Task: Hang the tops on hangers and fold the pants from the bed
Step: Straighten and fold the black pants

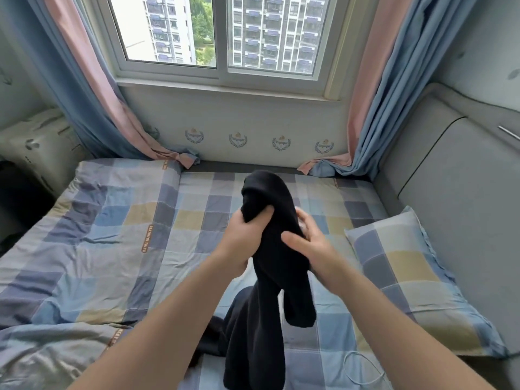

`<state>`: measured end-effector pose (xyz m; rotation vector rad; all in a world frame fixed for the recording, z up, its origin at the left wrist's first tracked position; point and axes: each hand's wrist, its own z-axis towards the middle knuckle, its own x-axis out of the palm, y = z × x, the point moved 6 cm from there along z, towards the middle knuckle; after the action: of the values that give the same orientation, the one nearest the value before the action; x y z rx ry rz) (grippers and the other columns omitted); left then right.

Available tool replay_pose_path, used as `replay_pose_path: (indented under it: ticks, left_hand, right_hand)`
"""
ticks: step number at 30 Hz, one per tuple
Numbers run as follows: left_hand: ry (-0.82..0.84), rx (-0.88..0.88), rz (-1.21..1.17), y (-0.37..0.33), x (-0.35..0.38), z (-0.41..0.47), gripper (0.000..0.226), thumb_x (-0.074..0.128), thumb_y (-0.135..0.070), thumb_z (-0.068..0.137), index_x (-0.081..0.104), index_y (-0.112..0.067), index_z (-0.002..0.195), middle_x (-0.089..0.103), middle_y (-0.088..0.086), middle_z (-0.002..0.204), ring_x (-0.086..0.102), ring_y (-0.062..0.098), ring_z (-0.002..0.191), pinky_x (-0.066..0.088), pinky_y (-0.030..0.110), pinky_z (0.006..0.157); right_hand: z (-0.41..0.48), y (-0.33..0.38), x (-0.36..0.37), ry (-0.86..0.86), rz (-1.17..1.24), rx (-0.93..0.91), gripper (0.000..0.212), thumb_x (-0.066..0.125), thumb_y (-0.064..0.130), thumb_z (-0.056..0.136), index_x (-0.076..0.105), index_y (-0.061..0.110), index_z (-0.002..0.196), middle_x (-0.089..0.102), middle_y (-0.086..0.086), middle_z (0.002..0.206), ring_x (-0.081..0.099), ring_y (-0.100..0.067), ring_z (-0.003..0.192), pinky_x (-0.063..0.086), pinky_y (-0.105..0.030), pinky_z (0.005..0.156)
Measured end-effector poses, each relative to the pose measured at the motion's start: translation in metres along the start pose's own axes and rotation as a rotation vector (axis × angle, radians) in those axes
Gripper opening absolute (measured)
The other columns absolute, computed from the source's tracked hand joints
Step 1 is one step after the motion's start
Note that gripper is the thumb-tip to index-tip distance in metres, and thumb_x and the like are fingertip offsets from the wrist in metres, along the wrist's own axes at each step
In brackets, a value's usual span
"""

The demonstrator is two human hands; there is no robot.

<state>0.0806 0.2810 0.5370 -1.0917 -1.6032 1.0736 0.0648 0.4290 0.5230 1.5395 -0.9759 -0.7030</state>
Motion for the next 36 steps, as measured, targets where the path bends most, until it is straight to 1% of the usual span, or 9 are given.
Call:
replay_pose_path:
  ticks: [4, 9, 13, 16, 19, 22, 25, 30, 36]
  left_hand:
    - [-0.075, -0.034, -0.133, -0.026, 0.001, 0.008, 0.020, 0.066, -0.036, 0.096, 0.068, -0.020, 0.108, 0.078, 0.000, 0.091, 0.075, 0.021, 0.088, 0.062, 0.032, 0.066]
    - [-0.224, -0.156, -0.313, -0.036, -0.018, 0.020, 0.020, 0.066, -0.037, 0.096, 0.063, -0.018, 0.101, 0.075, 0.001, 0.083, 0.073, 0.015, 0.062, 0.060, 0.029, 0.054]
    - [-0.207, -0.253, -0.457, -0.032, -0.015, 0.024, 0.026, 0.060, -0.037, 0.100, 0.061, -0.012, 0.106, 0.076, 0.006, 0.075, 0.072, 0.019, 0.054, 0.053, 0.027, 0.042]
    - [-0.208, -0.285, -0.517, -0.029, -0.012, 0.028, 0.033, 0.056, -0.038, 0.101, 0.060, -0.009, 0.118, 0.076, 0.010, 0.087, 0.074, 0.024, 0.065, 0.056, 0.030, 0.046]
    - [-0.244, -0.288, -0.552, -0.025, -0.018, 0.035, 0.037, 0.055, -0.037, 0.102, 0.057, -0.008, 0.125, 0.072, 0.013, 0.100, 0.071, 0.027, 0.080, 0.059, 0.032, 0.050]
    - [-0.269, -0.266, -0.631, -0.017, -0.032, 0.043, 0.041, 0.057, -0.036, 0.101, 0.054, -0.007, 0.130, 0.069, 0.018, 0.112, 0.071, 0.032, 0.091, 0.062, 0.038, 0.055]
    - [-0.196, -0.237, -0.507, -0.002, -0.045, 0.048, 0.041, 0.061, -0.040, 0.098, 0.056, -0.011, 0.126, 0.066, 0.014, 0.122, 0.069, 0.033, 0.103, 0.061, 0.045, 0.076]
    - [0.063, -0.336, 0.024, 0.050, -0.045, 0.028, 0.051, 0.065, -0.058, 0.089, 0.059, -0.026, 0.128, 0.064, -0.002, 0.130, 0.060, 0.022, 0.119, 0.049, 0.046, 0.101]
    - [0.493, -0.251, 0.290, 0.084, -0.004, -0.009, 0.046, 0.072, -0.048, 0.086, 0.063, -0.033, 0.128, 0.071, -0.010, 0.122, 0.067, 0.009, 0.112, 0.056, 0.031, 0.096]
  right_hand:
    - [-0.001, -0.030, 0.015, 0.118, 0.080, 0.110, 0.086, 0.085, 0.064, 0.063, 0.053, 0.025, 0.133, 0.072, 0.001, 0.119, 0.069, -0.020, 0.111, 0.057, -0.028, 0.085]
    - [0.003, -0.068, 0.025, 0.191, -0.030, 0.268, 0.077, 0.085, 0.056, 0.061, 0.057, 0.028, 0.128, 0.071, 0.012, 0.121, 0.065, -0.008, 0.115, 0.049, -0.027, 0.098]
    - [0.001, -0.093, 0.035, 0.139, 0.011, 0.363, 0.068, 0.087, 0.049, 0.059, 0.057, 0.036, 0.118, 0.071, 0.026, 0.111, 0.065, 0.011, 0.101, 0.050, -0.006, 0.075]
    - [0.007, -0.102, 0.040, 0.026, -0.033, 0.360, 0.056, 0.086, 0.055, 0.064, 0.059, 0.039, 0.111, 0.072, 0.029, 0.100, 0.067, 0.011, 0.090, 0.049, -0.004, 0.064]
    - [0.015, -0.104, 0.035, -0.101, -0.084, 0.333, 0.046, 0.077, 0.052, 0.081, 0.051, 0.039, 0.117, 0.065, 0.026, 0.106, 0.062, 0.005, 0.096, 0.047, -0.010, 0.074]
    - [0.017, -0.106, 0.025, -0.162, -0.102, 0.310, 0.035, 0.072, 0.044, 0.089, 0.050, 0.037, 0.115, 0.062, 0.022, 0.106, 0.060, 0.003, 0.095, 0.047, -0.012, 0.070]
    - [0.019, -0.103, 0.011, -0.237, -0.046, 0.272, 0.015, 0.066, 0.036, 0.096, 0.061, 0.028, 0.108, 0.072, 0.011, 0.102, 0.070, -0.006, 0.089, 0.055, -0.017, 0.070]
    - [0.029, -0.073, -0.002, -0.377, 0.157, 0.208, 0.023, 0.056, 0.028, 0.103, 0.068, 0.011, 0.112, 0.076, -0.011, 0.105, 0.072, -0.030, 0.100, 0.056, -0.047, 0.095]
    - [0.037, -0.025, -0.008, -0.477, 0.384, 0.142, 0.027, 0.055, 0.026, 0.103, 0.067, 0.003, 0.111, 0.075, -0.018, 0.100, 0.074, -0.032, 0.090, 0.060, -0.038, 0.068]
